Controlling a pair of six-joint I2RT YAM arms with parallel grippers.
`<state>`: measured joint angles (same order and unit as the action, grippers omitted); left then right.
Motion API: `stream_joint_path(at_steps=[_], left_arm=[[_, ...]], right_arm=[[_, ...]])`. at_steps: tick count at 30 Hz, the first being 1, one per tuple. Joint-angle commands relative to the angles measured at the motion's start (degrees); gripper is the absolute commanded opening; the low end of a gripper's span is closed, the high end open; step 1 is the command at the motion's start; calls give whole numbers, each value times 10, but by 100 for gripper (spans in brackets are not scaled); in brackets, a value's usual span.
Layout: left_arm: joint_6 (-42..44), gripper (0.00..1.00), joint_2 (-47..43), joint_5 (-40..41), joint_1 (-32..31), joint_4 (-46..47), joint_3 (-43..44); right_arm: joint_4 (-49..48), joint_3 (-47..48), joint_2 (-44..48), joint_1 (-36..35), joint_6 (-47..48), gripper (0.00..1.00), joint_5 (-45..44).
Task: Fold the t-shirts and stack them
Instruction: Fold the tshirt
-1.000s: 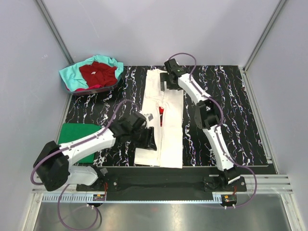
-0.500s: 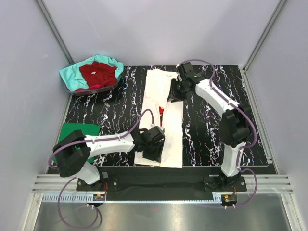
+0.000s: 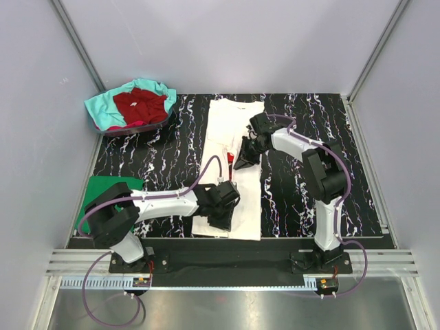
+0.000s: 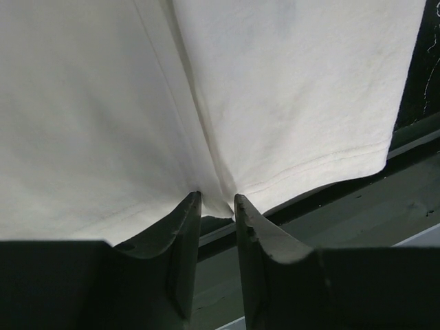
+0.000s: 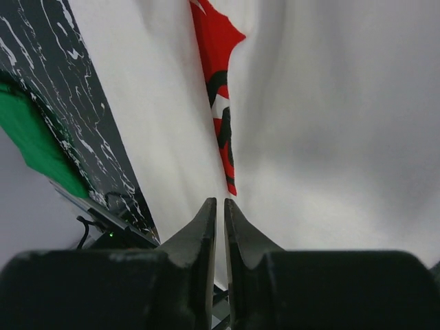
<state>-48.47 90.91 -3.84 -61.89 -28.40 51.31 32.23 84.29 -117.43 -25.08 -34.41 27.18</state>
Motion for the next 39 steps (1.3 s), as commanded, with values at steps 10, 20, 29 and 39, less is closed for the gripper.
stream_joint_path(at_steps=[10,20,29,39], left_arm=[[13,7,-5,37,-22,-91,57],[19,6,22,-2,-37,-105,65],[26,28,25,-16,-38,-74,54],[50,59,-236,15,72,-86,54]], right_arm=[[-32,-4,-41,1,-29,14,3],[-39,-9,-62,2,-38,14,7],[-32,-3,-66,9,-32,14,12],[74,68,2,11,69,39,-44]])
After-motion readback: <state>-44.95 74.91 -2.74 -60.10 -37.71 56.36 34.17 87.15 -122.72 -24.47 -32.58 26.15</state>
